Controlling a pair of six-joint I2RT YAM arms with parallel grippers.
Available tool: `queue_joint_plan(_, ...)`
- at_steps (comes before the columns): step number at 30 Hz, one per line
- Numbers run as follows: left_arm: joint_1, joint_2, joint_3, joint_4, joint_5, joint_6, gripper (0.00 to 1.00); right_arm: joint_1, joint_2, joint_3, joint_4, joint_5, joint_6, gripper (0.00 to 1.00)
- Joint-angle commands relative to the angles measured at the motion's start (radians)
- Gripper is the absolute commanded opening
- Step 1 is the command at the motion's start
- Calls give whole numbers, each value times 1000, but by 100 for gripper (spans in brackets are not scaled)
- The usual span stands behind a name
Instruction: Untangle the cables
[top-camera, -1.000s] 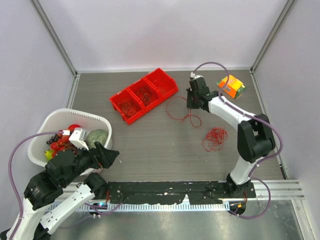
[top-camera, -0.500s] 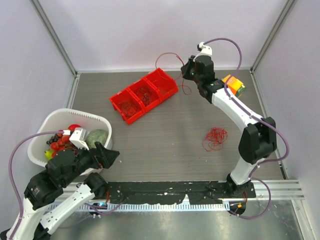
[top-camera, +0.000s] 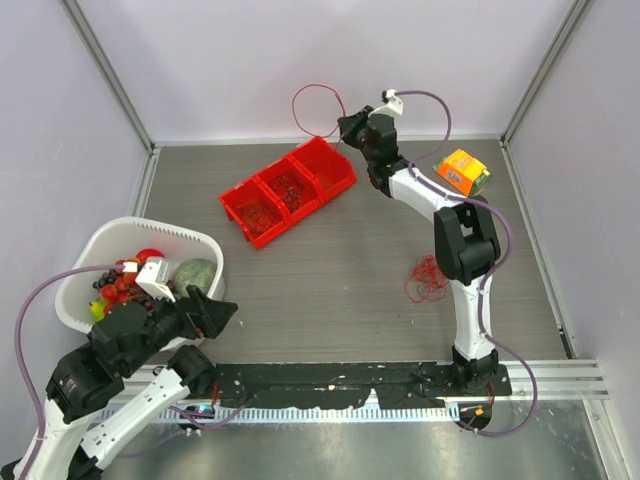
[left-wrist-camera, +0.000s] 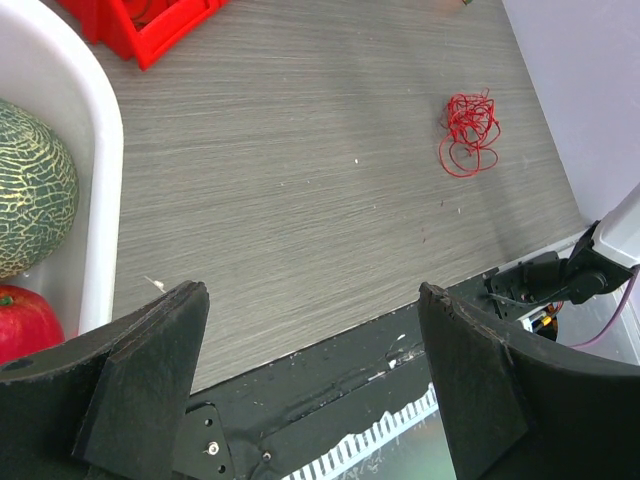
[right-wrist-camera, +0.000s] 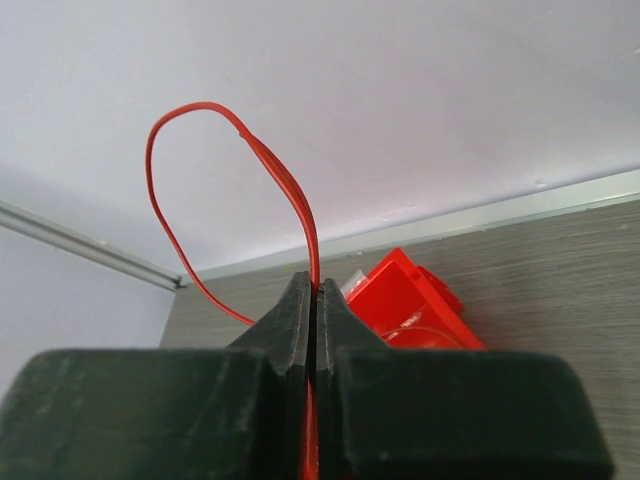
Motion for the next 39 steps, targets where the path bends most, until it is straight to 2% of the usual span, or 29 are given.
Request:
queue_joint_plan(1,3,-7,0,34,-7,5,90,2,79,35,234,1,141,1)
queue_joint_plan(5,3,-5,0,34,-7,7,90,7,155,17,328,-32,156,1)
queue_joint_plan(9,1,-11,-1,34,-9,5,90,9,137,-104,354,-17,135,1)
queue_joint_plan(12,3,-14,-1,35,-7,7,90,10,107,-163,343,-17,41,1)
queue_joint_plan(19,3,-11,-1,35,-3,8,90,48,14,-260,195,33,-247,1)
queue_joint_plan(23,3,-8,-1,38,0,10,91,94,25,-208,67,84,-413,1)
queue_joint_plan(27,3,-1,-1,38,4,10,91,128,74,-116,-28,109,-491,1)
queue_joint_plan(30,3,3,-1,35,5,11,91,147,128,-27,-112,136,-507,1)
queue_joint_plan(33,3,-1,-3,35,0,8,91,153,137,-16,-112,159,-492,3)
queue_joint_plan(39,3,1,-3,37,4,10,91,140,209,69,-187,172,-416,2)
